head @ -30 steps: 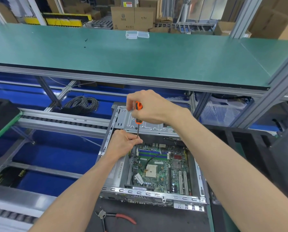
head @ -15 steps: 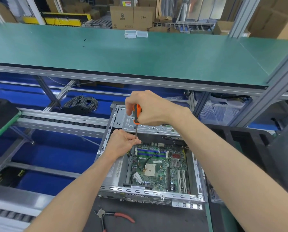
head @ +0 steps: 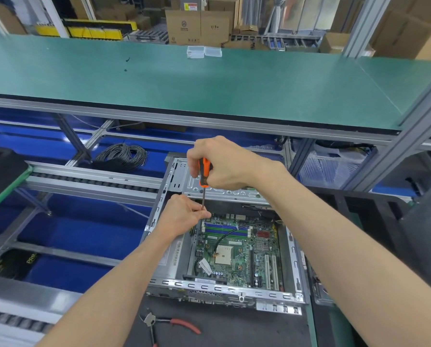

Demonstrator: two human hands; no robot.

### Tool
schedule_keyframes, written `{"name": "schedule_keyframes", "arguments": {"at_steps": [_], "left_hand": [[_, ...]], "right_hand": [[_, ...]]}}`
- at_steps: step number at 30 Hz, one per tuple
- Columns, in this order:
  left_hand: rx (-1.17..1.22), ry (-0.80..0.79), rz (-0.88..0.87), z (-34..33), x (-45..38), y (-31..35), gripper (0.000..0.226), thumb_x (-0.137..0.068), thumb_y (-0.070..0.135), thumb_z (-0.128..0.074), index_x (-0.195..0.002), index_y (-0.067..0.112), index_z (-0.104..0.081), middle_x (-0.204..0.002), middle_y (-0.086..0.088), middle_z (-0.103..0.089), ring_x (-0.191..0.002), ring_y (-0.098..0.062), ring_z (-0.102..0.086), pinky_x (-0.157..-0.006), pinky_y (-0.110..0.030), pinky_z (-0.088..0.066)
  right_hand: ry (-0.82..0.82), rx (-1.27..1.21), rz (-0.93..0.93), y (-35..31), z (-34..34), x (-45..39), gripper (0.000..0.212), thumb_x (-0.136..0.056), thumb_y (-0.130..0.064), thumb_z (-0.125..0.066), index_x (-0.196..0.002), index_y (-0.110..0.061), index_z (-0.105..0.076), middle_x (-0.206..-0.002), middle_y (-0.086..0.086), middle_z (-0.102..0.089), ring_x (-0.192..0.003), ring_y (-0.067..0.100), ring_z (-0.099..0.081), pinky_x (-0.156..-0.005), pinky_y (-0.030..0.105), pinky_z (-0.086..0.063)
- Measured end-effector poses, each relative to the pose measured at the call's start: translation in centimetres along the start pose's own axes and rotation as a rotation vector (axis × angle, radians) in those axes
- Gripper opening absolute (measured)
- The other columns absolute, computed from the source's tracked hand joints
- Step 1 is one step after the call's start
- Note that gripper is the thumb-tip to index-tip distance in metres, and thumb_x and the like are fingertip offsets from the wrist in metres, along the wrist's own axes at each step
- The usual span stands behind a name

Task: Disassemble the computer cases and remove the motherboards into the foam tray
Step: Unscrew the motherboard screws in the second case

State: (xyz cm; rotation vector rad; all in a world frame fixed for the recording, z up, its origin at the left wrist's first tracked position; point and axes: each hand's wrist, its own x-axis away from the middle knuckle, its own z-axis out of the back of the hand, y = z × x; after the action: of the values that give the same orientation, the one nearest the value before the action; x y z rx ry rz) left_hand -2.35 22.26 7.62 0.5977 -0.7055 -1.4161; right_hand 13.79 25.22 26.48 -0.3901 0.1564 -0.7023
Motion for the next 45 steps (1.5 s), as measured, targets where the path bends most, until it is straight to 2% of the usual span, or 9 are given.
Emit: {"name": "schedule_keyframes", "arguments": {"at_steps": [6,10,14,19,23,26,33,38,45], "left_hand": [[-0.014,-0.006,0.0,0.0,-0.3,0.0,0.005,-0.078,0.032,-0.084,-0.079,0.029,-0.081,-0.056,0.031,-0.063,-0.049,0.007,-0.057,-0.053,-0.005,-0.04],[-0.036,-0.014,-0.022,-0.2,-0.3,0.0,0.006,-0.079,0.029,-0.083,-0.077,0.024,-0.082,-0.05,0.023,-0.063,-0.038,0.0,-0.044,-0.046,-0.013,-0.037],[-0.064,-0.015,0.005,-0.2,-0.5,-0.1,0.007,-0.076,0.03,-0.085,-0.075,0.025,-0.081,-0.074,0.016,-0.075,-0.052,-0.002,-0.062,-0.053,-0.021,-0.048],[-0.086,-0.016,0.019,-0.3,-0.7,0.1,0.008,-0.078,0.032,-0.084,-0.079,0.025,-0.082,-0.077,0.014,-0.076,-0.054,0.0,-0.061,-0.06,-0.021,-0.048],[-0.105,-0.02,0.007,-0.3,-0.7,0.1,0.01,-0.078,0.031,-0.084,-0.076,0.022,-0.082,-0.069,0.014,-0.074,-0.041,0.005,-0.049,-0.045,-0.01,-0.034],[-0.119,-0.013,0.016,-0.3,-0.6,0.3,0.011,-0.077,0.032,-0.085,-0.074,0.022,-0.081,-0.068,0.016,-0.073,-0.039,0.004,-0.048,-0.041,-0.011,-0.03],[-0.119,-0.021,0.03,-0.1,-0.5,0.6,0.014,-0.078,0.036,-0.083,-0.073,0.023,-0.081,-0.044,0.013,-0.059,-0.035,-0.002,-0.044,-0.043,-0.017,-0.031],[-0.104,-0.005,0.006,0.1,-0.6,0.5,0.015,-0.078,0.037,-0.083,-0.067,0.028,-0.079,-0.039,0.008,-0.054,-0.034,-0.006,-0.038,-0.038,-0.014,-0.028],[-0.173,-0.017,-0.007,0.0,-0.4,0.3,0.019,-0.07,0.046,-0.086,-0.074,0.028,-0.079,-0.041,0.021,-0.054,-0.042,0.005,-0.051,-0.04,-0.008,-0.03]], "right_hand": [[0.205,0.397,-0.151,0.1,-1.8,-0.3,0.035,-0.099,-0.057,-0.045,-0.097,-0.022,-0.042,-0.075,-0.002,-0.038,-0.074,0.029,-0.043,-0.062,0.038,-0.034],[0.189,0.224,-0.072,0.5,-2.0,-0.8,0.012,-0.095,-0.023,-0.052,-0.104,-0.015,-0.051,-0.086,0.002,-0.054,-0.084,0.029,-0.053,-0.067,0.038,-0.042],[0.106,-0.091,0.014,0.8,-1.1,0.1,0.037,-0.071,0.002,-0.056,-0.102,-0.018,-0.06,-0.079,-0.009,-0.059,-0.073,0.015,-0.056,-0.06,0.034,-0.046],[0.258,0.092,-0.132,1.1,-2.3,-0.1,0.031,-0.094,-0.048,-0.056,-0.106,-0.023,-0.041,-0.075,-0.004,-0.058,-0.074,0.027,-0.053,-0.063,0.041,-0.046],[0.298,0.0,-0.045,0.7,-2.8,-0.5,0.019,-0.091,-0.015,-0.054,-0.108,-0.016,-0.043,-0.07,-0.001,-0.054,-0.068,0.023,-0.053,-0.059,0.042,-0.047],[0.22,-0.182,-0.015,1.1,-2.4,-0.1,0.042,-0.074,0.001,-0.056,-0.11,-0.018,-0.047,-0.075,-0.003,-0.059,-0.069,0.015,-0.055,-0.062,0.045,-0.051],[0.394,-0.307,-0.209,2.4,-6.4,0.0,0.029,-0.091,-0.036,-0.068,-0.094,-0.011,-0.055,-0.078,0.005,-0.062,-0.071,0.023,-0.054,-0.068,0.035,-0.043],[0.451,-0.305,-0.222,2.4,-7.7,0.1,0.029,-0.096,-0.037,-0.062,-0.082,-0.013,-0.055,-0.063,0.002,-0.057,-0.057,0.013,-0.049,-0.057,0.027,-0.038],[0.48,-0.346,-0.24,2.3,-6.9,0.4,0.03,-0.097,-0.038,-0.06,-0.084,-0.011,-0.056,-0.066,0.009,-0.067,-0.067,0.024,-0.064,-0.076,0.04,-0.05]]}}
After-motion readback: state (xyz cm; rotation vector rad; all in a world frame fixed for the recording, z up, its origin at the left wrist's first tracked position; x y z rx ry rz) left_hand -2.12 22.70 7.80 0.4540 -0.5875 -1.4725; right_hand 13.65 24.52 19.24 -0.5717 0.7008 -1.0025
